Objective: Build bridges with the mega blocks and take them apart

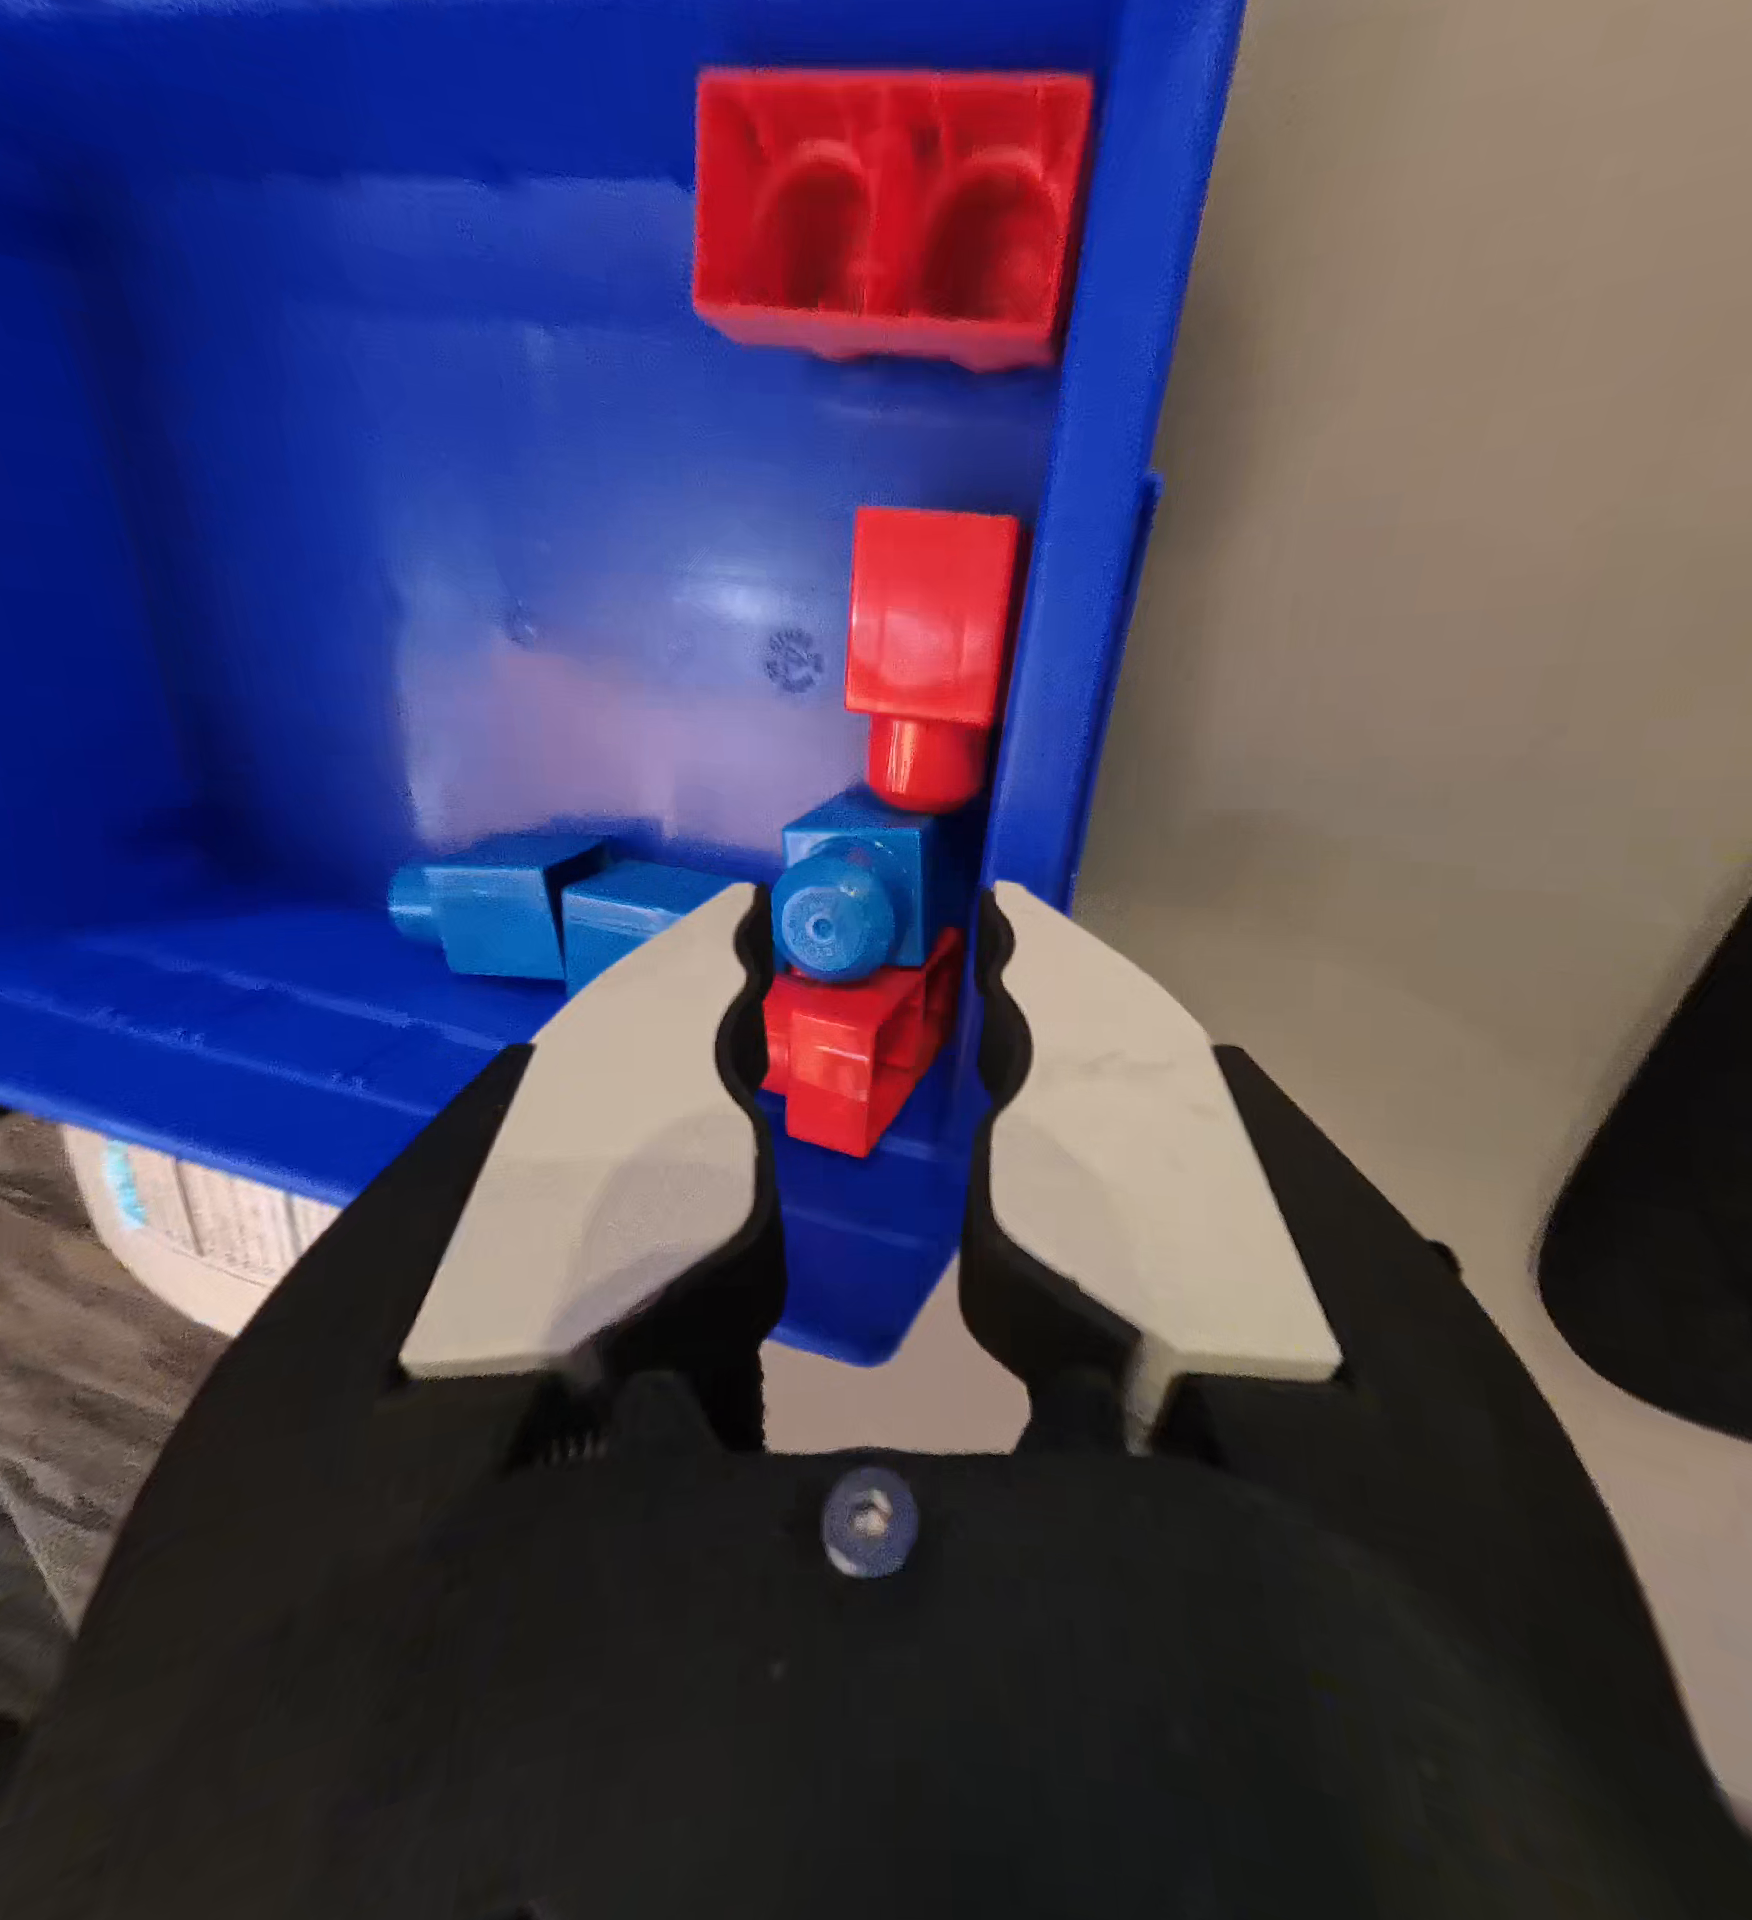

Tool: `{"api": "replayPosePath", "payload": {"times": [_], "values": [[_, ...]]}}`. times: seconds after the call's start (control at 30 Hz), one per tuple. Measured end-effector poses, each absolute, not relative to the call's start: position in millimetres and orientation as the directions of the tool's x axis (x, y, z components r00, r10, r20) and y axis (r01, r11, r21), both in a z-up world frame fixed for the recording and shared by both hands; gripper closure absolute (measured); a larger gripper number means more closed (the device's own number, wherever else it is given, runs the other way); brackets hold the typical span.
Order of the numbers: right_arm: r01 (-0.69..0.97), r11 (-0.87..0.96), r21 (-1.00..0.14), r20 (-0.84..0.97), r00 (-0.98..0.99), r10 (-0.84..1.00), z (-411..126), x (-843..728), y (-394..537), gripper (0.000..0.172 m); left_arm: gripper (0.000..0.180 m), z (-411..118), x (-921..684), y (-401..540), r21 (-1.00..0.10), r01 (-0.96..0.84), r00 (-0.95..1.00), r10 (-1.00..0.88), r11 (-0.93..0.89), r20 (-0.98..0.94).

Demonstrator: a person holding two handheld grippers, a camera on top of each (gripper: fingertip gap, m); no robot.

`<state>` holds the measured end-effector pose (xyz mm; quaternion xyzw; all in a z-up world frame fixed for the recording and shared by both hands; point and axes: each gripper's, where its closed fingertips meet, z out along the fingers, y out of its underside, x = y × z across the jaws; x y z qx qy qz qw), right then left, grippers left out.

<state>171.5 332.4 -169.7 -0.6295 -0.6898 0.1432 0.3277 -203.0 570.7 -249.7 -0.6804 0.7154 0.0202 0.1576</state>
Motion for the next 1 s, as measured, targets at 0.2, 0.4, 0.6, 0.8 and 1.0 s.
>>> {"api": "replayPosePath", "payload": {"times": [0.2,0.4,0.6,0.8,1.0], "values": [[0.758,0.164,-0.632,0.254,0.002,0.967,-174.7,168.0,325.7,0.137,0.152,-275.0,-207.9,580.2,-0.001,-0.996,-0.088,-0.986,0.089,-0.138],[0.747,0.16,-0.645,0.252,0.01,0.968,-178.1,170.0,324.2,0.138,0.153,-276.0,-210.1,584.2,0.032,-0.997,-0.076,-0.993,0.073,-0.086],[0.732,0.152,-0.665,0.246,0.022,0.969,-177.7,171.5,324.3,0.139,0.154,-214.8,-189.4,564.4,-0.081,-0.992,-0.078,-0.98,0.094,-0.182],[0.709,0.169,-0.685,0.246,0.007,0.969,-176.8,160.1,323.5,0.14,0.154,-210.2,-121.3,463.7,-0.103,-0.945,-0.295,-0.944,0.312,-0.147],[0.715,0.184,-0.675,0.244,-0.019,0.97,-178.9,154.0,315.5,0.14,0.153,-271.2,-92.1,410.7,-0.104,-0.918,-0.38,-0.924,0.383,-0.04]]}}
